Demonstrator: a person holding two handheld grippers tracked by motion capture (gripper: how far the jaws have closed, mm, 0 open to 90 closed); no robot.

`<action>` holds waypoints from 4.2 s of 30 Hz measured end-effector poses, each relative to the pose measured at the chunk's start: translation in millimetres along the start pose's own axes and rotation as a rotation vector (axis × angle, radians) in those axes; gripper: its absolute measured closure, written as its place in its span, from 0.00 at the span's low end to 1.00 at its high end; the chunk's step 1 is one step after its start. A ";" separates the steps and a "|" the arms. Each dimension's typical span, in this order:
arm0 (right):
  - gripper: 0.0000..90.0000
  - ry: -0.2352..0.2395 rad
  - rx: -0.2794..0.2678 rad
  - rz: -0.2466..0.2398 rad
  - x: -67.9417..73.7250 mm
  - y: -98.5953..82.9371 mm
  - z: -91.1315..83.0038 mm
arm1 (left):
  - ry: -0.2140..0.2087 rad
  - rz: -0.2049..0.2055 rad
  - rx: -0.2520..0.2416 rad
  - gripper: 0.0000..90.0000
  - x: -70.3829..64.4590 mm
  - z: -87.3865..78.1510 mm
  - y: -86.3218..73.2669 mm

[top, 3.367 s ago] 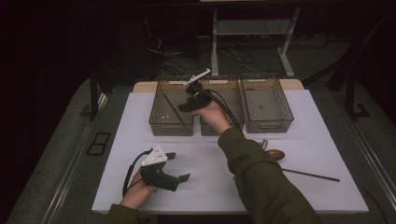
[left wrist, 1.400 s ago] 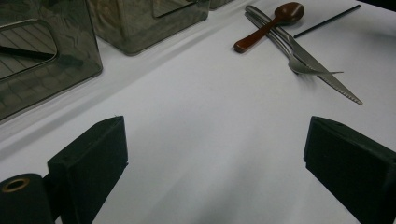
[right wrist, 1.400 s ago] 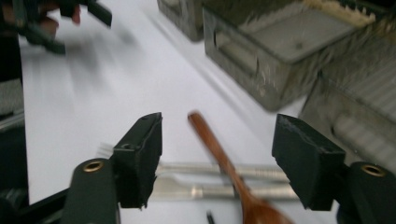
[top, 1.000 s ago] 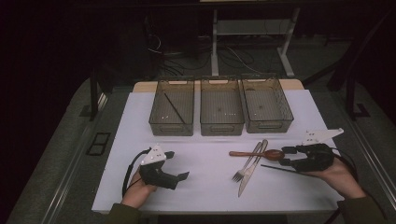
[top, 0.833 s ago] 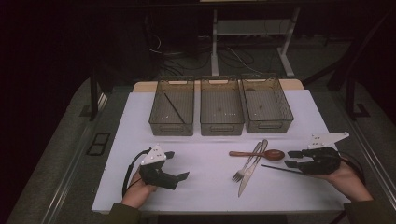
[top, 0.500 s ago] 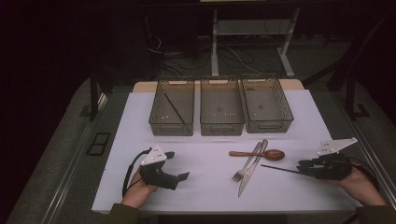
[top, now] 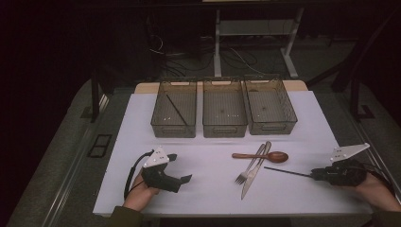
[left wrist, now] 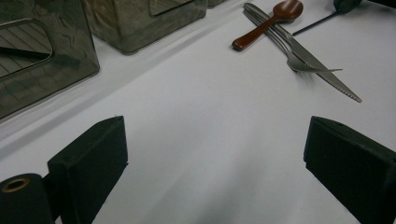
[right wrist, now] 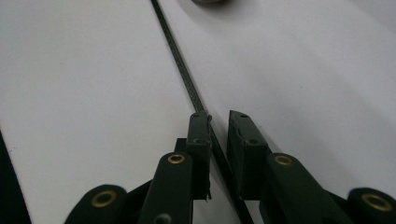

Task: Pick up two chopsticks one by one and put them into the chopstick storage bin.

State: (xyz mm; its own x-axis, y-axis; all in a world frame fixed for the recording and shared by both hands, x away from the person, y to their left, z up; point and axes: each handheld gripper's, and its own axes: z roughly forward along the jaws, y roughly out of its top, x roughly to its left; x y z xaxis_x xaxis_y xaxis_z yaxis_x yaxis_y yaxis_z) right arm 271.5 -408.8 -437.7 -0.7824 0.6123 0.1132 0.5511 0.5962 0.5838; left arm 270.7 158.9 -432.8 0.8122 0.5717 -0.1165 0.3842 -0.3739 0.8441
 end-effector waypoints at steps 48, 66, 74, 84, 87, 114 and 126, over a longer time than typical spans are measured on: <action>0.94 0.096 0.009 -0.138 11.6 9.8 -6.0 | -0.006 0.006 0.006 0.06 -1.4 1.6 0.3; 0.94 0.096 -0.140 -0.129 16.1 20.0 -33.8 | -0.005 0.008 0.008 0.06 -1.8 1.8 0.5; 0.94 0.082 -0.175 -0.145 21.7 41.2 -30.6 | -0.005 0.002 0.003 0.06 -2.7 2.7 0.8; 0.94 0.076 -0.223 -0.140 29.7 78.0 -17.2 | -0.007 0.004 0.001 0.06 -2.5 2.9 0.7; 0.94 0.086 -0.238 -0.140 32.2 88.7 -11.6 | -0.007 0.005 0.001 0.06 -2.6 3.0 0.9; 0.94 0.018 -0.272 -0.078 52.7 189.0 32.3 | -0.015 0.009 -0.009 0.06 -2.6 1.9 0.4; 0.94 -0.035 -0.274 -0.035 59.8 252.1 64.3 | -0.013 0.019 0.008 0.06 -2.6 3.0 -0.3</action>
State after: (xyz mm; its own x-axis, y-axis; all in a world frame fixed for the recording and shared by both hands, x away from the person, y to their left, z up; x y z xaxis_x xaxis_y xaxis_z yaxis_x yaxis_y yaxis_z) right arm 382.2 -188.4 -335.4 -0.7864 0.6144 0.0645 0.4216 0.4574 0.7830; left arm 269.8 155.4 -434.3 0.8252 0.5547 -0.1069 0.3716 -0.3906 0.8422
